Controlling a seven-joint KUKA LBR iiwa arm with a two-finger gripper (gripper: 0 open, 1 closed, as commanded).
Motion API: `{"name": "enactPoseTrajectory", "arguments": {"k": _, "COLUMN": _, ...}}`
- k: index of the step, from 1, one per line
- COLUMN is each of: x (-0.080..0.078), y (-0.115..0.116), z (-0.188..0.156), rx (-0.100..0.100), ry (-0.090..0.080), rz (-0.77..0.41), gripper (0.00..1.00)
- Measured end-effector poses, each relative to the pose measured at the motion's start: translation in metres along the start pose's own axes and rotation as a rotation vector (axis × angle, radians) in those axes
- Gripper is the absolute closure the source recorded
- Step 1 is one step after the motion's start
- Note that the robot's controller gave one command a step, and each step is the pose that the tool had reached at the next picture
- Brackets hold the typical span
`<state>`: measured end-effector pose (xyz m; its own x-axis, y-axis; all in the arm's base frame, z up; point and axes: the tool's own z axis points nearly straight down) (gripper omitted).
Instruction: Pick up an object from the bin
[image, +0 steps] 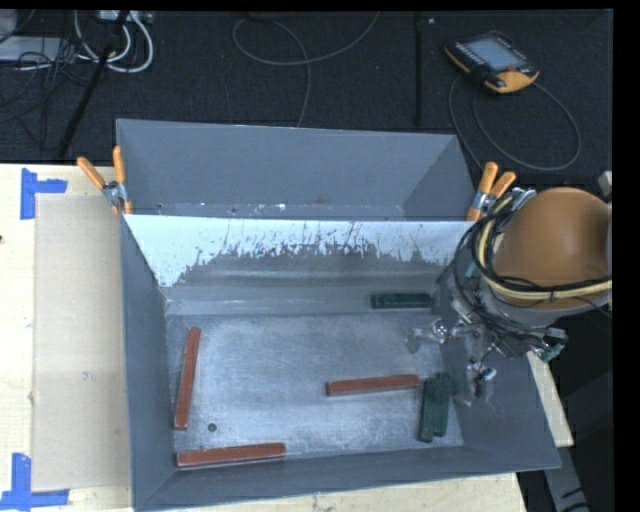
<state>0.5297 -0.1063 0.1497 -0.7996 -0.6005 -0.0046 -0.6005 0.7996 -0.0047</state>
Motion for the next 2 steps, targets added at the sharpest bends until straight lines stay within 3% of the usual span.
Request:
{"name": "enactPoseTrajectory", "arguments": {"k": 1, "x": 0.013, "y": 0.006, "z": 0.061, "rx": -0.003, "ry": 0.001, "rz": -0.005, "gripper": 0.0}}
{"name": "enactPoseTrajectory", "arguments": {"k": 2, "x": 0.012, "y": 0.038, "z": 0.076, "rx": -0.003, "ry": 0.007, "rz": -0.29, "gripper": 1.0}}
